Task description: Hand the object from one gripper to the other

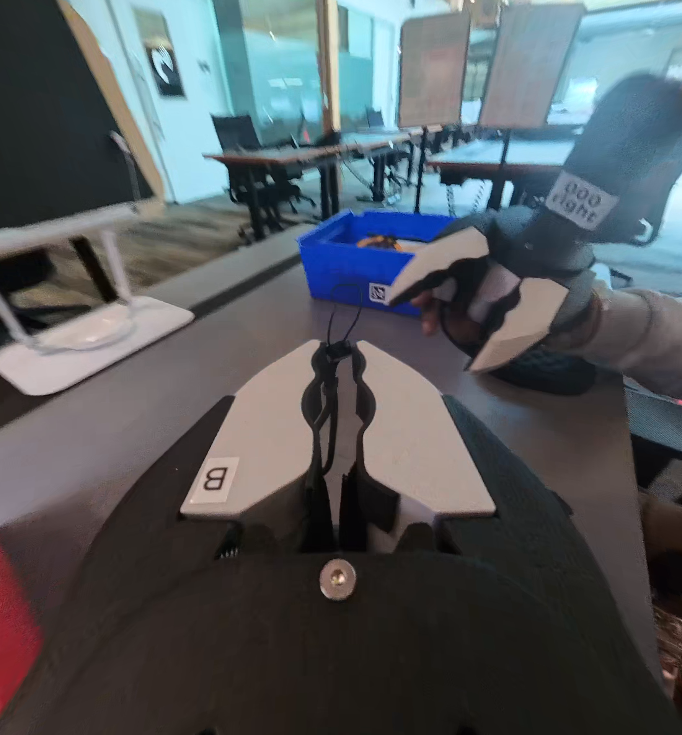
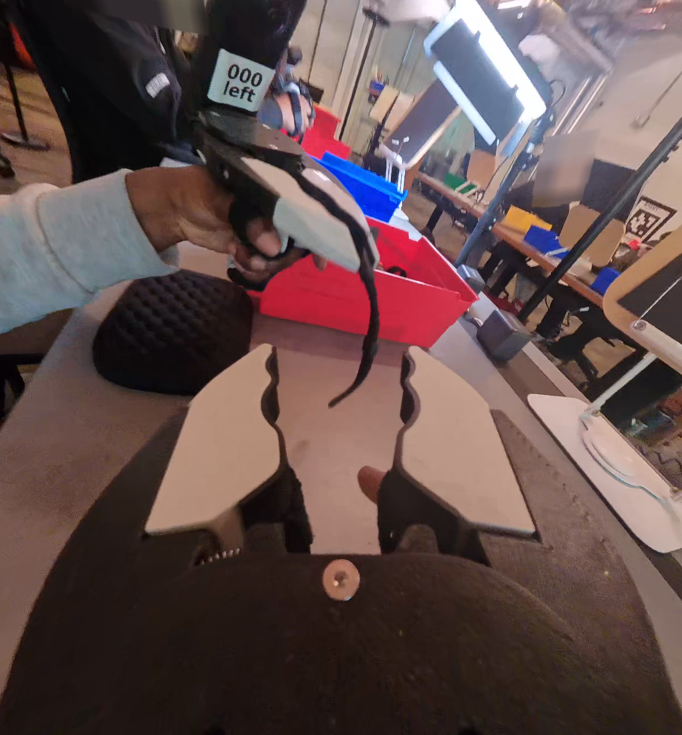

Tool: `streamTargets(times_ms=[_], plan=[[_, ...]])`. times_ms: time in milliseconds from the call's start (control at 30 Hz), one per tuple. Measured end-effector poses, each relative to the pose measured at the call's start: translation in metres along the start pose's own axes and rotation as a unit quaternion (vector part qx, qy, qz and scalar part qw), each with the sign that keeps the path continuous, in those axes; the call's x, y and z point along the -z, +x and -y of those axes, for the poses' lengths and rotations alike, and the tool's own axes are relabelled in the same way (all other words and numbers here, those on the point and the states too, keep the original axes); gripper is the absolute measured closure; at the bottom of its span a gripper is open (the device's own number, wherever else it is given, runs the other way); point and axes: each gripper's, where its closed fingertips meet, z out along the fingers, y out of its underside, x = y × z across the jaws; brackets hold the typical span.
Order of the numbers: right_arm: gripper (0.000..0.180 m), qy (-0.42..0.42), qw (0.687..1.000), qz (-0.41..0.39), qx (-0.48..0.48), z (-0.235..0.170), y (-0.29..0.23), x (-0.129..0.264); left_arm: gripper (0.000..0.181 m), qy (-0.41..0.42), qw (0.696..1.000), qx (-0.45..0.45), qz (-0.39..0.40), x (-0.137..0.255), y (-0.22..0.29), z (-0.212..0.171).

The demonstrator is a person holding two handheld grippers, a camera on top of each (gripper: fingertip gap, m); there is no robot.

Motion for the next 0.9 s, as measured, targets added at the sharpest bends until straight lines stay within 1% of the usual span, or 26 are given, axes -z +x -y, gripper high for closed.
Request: streamTargets(times_ms=[100,133,167,233,300,367,433,467,500,533,600,633,700,767,833,900], plan=[[0.135,-0.012,1.0,-0.02,-0.002,-0.016,0.01,-0.015,0.169,-0.037,0.997,0.03,-0.055,-0.027,0.021,-0.021],[0.14,-0.013,1.0,-0.019,-0.009,-0.022,0.009,-0.017,0.169,-0.039,0.996,0.044,-0.07,-0.032,0.026,-0.027],[0.141,-0.02,1.0,-0.013,-0.011,-0.026,0.006,-0.017,0.169,-0.033,0.994,0.058,-0.084,-0.035,0.031,-0.031],[0.154,-0.035,0.999,-0.018,0.008,-0.034,0.004,-0.016,0.169,-0.021,0.989,0.087,-0.113,-0.036,0.038,-0.038],[0.16,-0.054,0.998,-0.01,0.025,-0.042,0.001,-0.017,0.169,-0.012,0.986,0.105,-0.127,-0.032,0.041,-0.035],[0.175,-0.045,0.999,-0.007,0.027,-0.039,-0.002,-0.018,0.169,0.002,0.986,0.103,-0.131,-0.03,0.043,-0.032],[0.176,-0.038,0.999,-0.001,0.017,-0.037,-0.003,-0.017,0.168,0.027,0.983,0.108,-0.147,-0.029,0.046,-0.03],[0.176,-0.029,1.0,0.008,-0.003,-0.035,-0.004,-0.016,0.161,0.042,0.98,0.112,-0.158,-0.028,0.048,-0.027],[0.176,-0.009,0.999,0.018,-0.033,-0.031,-0.004,-0.014,0.15,0.062,0.978,0.111,-0.166,-0.027,0.051,-0.022],[0.176,0.016,0.997,0.027,-0.069,-0.025,-0.002,-0.012,0.144,0.085,0.977,0.107,-0.165,-0.026,0.051,-0.018],[0.176,0.072,0.988,0.047,-0.132,-0.011,0.001,-0.006,0.138,0.119,0.977,0.098,-0.149,-0.027,0.048,-0.014],[0.176,0.095,0.982,0.057,-0.152,-0.006,0.002,-0.003,0.138,0.122,0.977,0.096,-0.149,-0.029,0.048,-0.015],[0.176,0.121,0.974,0.07,-0.176,0.0,0.002,0.0,0.14,0.103,0.977,0.102,-0.156,-0.035,0.051,-0.023],[0.176,0.131,0.969,0.08,-0.192,0.002,0.001,0.0,0.142,0.092,0.976,0.109,-0.165,-0.039,0.054,-0.027],[0.176,0.134,0.966,0.088,-0.2,0.002,-0.002,-0.001,0.148,0.098,0.971,0.118,-0.183,-0.04,0.059,-0.026],[0.176,0.14,0.964,0.093,-0.207,0.003,-0.003,-0.002,0.153,0.082,0.97,0.123,-0.193,-0.041,0.063,-0.03]])
